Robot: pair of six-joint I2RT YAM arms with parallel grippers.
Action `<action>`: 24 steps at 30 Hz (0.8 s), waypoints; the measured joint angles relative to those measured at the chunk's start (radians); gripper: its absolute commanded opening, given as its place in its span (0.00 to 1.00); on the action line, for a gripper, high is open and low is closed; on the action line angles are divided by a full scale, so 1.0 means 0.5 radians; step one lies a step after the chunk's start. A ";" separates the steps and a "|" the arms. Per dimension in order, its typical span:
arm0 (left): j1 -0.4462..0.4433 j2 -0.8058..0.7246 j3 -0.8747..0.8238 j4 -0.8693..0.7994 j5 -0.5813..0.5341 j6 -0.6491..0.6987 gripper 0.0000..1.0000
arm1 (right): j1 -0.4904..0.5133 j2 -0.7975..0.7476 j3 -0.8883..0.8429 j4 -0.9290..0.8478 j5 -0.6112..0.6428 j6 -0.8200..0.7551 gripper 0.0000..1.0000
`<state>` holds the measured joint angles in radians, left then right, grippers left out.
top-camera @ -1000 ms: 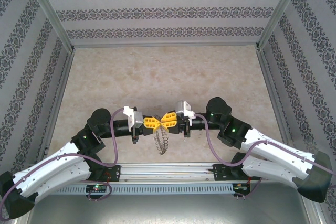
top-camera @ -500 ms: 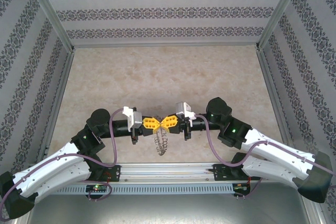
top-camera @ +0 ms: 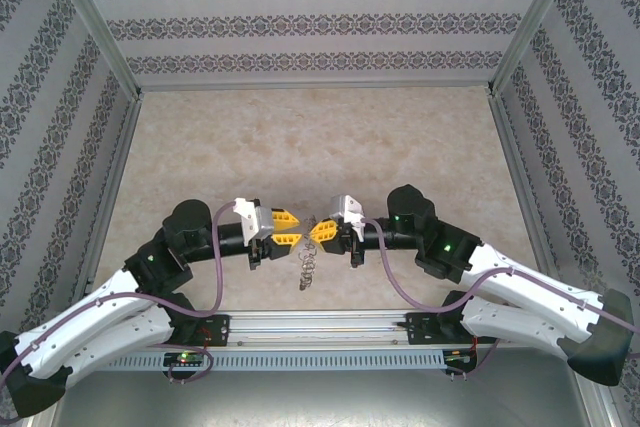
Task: Put the keys on the keyring
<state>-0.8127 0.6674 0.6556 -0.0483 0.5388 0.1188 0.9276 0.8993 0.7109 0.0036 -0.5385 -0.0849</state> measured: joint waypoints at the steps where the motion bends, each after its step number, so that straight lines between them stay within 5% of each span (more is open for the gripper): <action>1: 0.001 0.004 0.006 -0.024 -0.009 0.011 0.32 | 0.000 0.003 0.011 -0.023 0.002 -0.002 0.00; 11: -0.012 0.137 0.040 -0.198 -0.056 0.062 0.33 | 0.000 0.095 0.165 -0.256 0.053 -0.078 0.00; 17: -0.023 0.203 0.085 -0.211 -0.055 0.078 0.22 | 0.000 0.150 0.201 -0.345 0.053 -0.108 0.00; 24: -0.036 0.252 0.100 -0.246 -0.053 0.078 0.21 | -0.001 0.175 0.223 -0.399 0.056 -0.127 0.00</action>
<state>-0.8307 0.7933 0.7055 -0.1715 0.5121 0.1577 0.9272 0.9867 0.8223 -0.1959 -0.5102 -0.1482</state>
